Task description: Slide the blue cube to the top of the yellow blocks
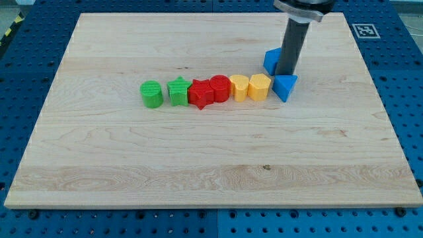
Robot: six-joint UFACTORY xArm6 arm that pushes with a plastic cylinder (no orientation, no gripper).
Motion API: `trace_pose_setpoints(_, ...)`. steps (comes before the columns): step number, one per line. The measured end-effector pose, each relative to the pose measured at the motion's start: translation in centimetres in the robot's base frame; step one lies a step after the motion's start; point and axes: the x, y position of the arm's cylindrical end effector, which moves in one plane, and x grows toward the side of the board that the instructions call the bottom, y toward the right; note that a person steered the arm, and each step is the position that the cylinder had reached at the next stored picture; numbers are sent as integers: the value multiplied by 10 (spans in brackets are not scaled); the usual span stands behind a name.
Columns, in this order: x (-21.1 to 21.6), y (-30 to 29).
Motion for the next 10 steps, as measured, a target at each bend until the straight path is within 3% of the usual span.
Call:
trace_pose_setpoints(1,0,-16)
trace_pose_setpoints(3,-3,55)
trace_pose_setpoints(4,-26,47)
trace_pose_setpoints(7,-35,-36)
trace_pose_setpoints(9,-30,0)
trace_pose_setpoints(10,-2,-11)
